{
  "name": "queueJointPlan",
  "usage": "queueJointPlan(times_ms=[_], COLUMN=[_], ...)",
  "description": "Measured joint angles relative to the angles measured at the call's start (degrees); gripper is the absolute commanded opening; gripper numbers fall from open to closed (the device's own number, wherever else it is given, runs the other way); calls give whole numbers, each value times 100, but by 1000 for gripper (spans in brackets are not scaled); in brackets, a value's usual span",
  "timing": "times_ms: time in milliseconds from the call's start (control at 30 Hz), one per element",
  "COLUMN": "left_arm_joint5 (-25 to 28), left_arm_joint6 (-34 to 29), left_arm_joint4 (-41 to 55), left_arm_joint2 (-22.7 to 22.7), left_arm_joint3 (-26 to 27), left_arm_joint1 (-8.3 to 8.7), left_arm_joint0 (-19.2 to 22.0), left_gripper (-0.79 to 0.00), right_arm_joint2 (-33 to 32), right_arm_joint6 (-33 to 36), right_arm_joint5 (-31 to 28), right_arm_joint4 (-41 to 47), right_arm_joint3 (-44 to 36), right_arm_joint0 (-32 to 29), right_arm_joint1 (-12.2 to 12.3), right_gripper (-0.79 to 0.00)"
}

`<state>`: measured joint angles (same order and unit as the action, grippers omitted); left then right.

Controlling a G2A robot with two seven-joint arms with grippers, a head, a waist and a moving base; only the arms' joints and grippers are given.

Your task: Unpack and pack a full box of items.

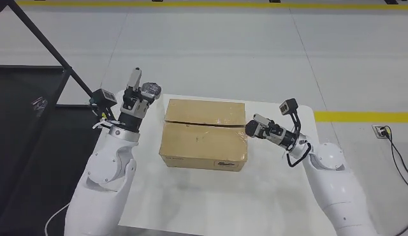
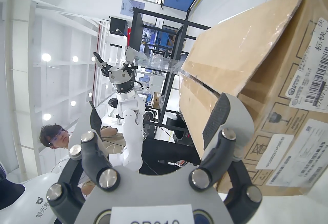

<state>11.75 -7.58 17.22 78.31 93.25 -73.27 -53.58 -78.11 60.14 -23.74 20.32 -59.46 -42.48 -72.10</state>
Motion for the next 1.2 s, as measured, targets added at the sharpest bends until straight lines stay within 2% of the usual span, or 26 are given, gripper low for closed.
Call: queueJointPlan(times_ms=[733,1200], left_arm_joint5=[65,-37], left_arm_joint6=[-34,-16], left_arm_joint4=[-421,-762], left_arm_joint2=[-719,-1251], left_arm_joint3=[-43,-467], left_arm_joint1=[-163,-308], left_arm_joint0=[73,324], left_gripper=[0,0], right_arm_joint2=[-228,-301], right_arm_joint6=[-46,122], right_arm_joint5=[149,-29], right_arm_joint4=[140,367], right_arm_joint3=[-185,93], right_arm_joint0=[-242,-313], right_arm_joint1=[180,263], right_gripper=[0,0])
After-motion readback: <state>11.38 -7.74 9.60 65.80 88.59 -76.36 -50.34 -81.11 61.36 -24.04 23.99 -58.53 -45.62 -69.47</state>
